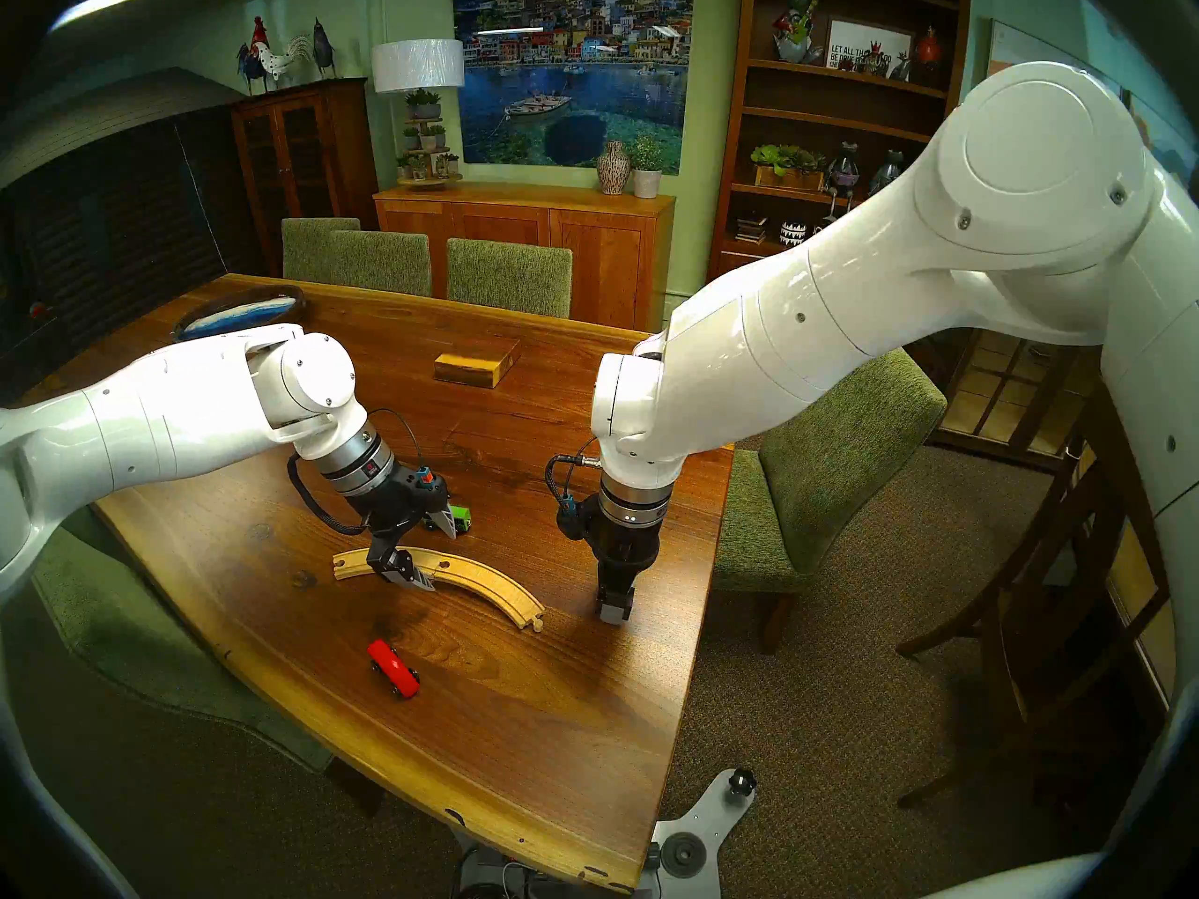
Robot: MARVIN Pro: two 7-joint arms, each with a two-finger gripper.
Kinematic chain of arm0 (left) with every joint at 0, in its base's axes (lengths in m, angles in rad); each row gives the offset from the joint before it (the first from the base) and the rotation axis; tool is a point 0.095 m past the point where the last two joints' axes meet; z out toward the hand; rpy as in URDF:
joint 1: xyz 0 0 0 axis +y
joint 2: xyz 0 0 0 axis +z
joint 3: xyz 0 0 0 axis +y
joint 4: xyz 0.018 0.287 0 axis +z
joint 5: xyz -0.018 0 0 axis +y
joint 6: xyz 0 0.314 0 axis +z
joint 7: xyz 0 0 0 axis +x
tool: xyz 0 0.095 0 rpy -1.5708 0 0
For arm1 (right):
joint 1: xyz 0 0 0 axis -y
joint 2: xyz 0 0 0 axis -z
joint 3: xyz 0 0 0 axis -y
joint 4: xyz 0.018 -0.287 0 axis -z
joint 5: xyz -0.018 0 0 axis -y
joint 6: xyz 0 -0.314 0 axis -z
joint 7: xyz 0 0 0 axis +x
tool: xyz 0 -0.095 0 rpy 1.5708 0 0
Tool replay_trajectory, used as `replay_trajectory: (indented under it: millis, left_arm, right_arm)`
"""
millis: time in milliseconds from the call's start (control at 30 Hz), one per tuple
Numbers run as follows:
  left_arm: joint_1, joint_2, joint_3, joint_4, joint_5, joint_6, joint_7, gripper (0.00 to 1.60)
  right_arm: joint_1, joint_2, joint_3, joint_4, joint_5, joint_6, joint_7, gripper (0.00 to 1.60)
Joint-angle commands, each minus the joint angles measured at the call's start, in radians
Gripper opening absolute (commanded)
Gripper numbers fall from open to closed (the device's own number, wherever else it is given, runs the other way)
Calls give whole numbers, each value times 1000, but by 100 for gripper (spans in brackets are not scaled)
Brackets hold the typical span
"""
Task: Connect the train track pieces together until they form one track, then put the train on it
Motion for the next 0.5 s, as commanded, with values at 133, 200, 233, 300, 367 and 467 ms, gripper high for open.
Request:
replay_trajectory:
  millis: [133,200,233,300,367,467]
  left_arm:
    - [-57,71,-10,45,56,-22,-43,160]
    - [-50,70,-9,69,59,-23,-40,160]
    - [-45,68,-10,83,60,-26,-36,160]
    - [-34,59,-12,116,57,-31,-25,160]
    - [-21,51,-15,145,46,-33,-14,160]
    - [-11,40,-17,182,35,-40,-13,160]
  right_arm:
    - [21,5,8,5,2,0,1,160]
    - [21,6,8,5,2,1,1,160]
    - [21,6,8,5,2,1,1,160]
    - [22,6,8,5,2,1,1,160]
    - [22,6,8,5,2,1,1,160]
    - [22,6,8,5,2,1,1,160]
